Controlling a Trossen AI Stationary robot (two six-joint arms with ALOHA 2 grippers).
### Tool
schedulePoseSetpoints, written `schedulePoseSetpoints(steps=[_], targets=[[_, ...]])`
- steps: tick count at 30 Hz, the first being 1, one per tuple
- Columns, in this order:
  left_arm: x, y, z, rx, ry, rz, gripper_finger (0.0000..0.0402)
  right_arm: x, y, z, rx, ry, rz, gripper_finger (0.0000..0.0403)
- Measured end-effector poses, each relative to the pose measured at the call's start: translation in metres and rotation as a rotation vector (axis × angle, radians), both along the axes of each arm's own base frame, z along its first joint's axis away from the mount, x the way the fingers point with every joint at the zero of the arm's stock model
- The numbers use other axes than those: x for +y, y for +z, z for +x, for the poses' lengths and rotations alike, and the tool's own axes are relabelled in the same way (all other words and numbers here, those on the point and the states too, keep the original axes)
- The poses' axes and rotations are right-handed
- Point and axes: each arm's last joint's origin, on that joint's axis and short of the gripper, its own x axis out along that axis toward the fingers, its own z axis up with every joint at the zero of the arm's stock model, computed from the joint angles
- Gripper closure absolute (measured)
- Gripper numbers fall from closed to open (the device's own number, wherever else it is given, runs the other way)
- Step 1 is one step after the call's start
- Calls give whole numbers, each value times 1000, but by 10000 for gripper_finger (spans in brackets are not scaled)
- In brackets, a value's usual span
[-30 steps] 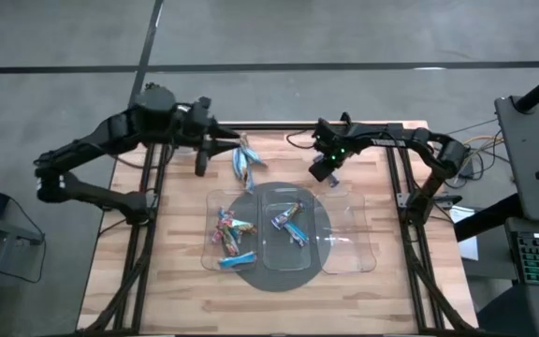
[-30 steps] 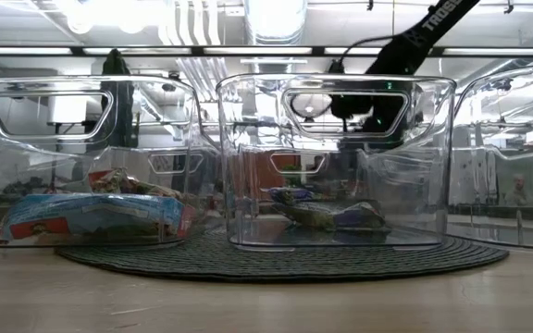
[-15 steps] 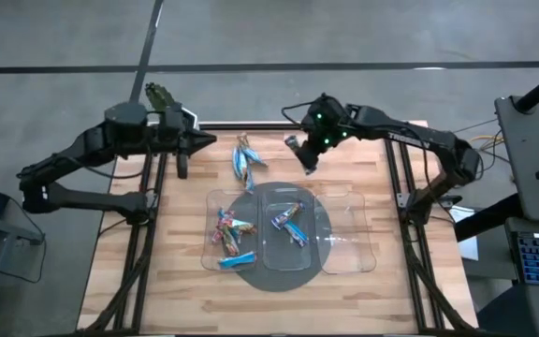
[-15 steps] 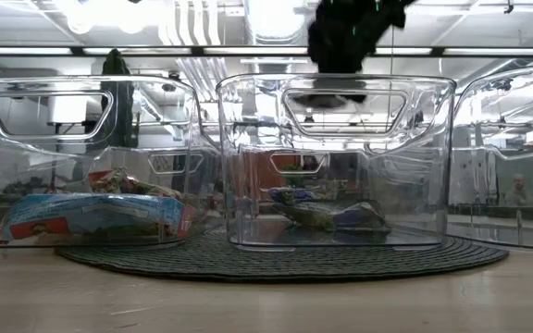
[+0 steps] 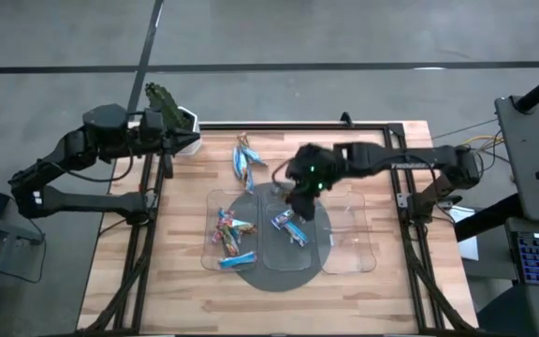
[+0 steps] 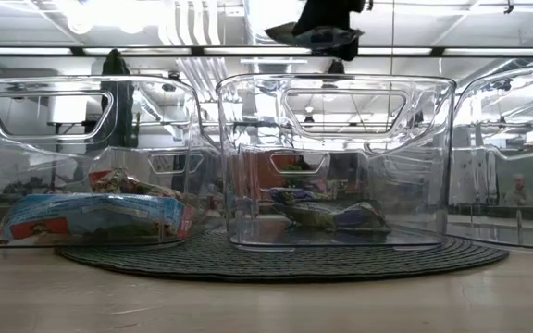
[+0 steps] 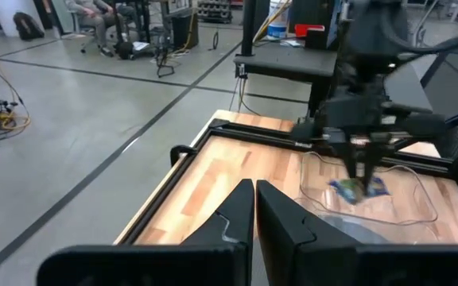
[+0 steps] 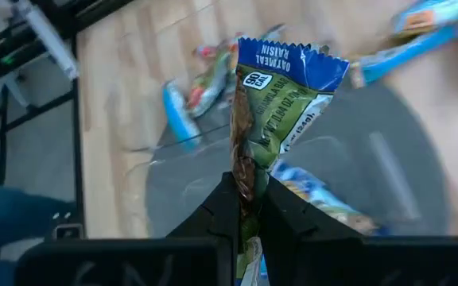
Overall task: Pick and place Granola Bars by type
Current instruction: Put the blue granola bar into the middle transparent bin, then put the yellow granola bar into the right transparent bin
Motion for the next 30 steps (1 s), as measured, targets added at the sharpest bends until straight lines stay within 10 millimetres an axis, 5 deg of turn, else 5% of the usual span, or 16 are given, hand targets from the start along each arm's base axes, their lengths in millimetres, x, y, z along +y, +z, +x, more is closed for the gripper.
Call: schedulePoseSetpoints(steps=[9,18,25,30], targets=[[0,-2,-1,23,-2,-1,402,30,-44,13,158,-26,20,371],[-2,-5,-8,48,0,-18,401,35,-76,26,269,-64,40,274],[-5,-5,-14,51,0,-21,401,35,-75,27,260,-98,36,209],[-5,-6,-15,63,1,-18,401,32,-53,20,163,-136,-2,194]])
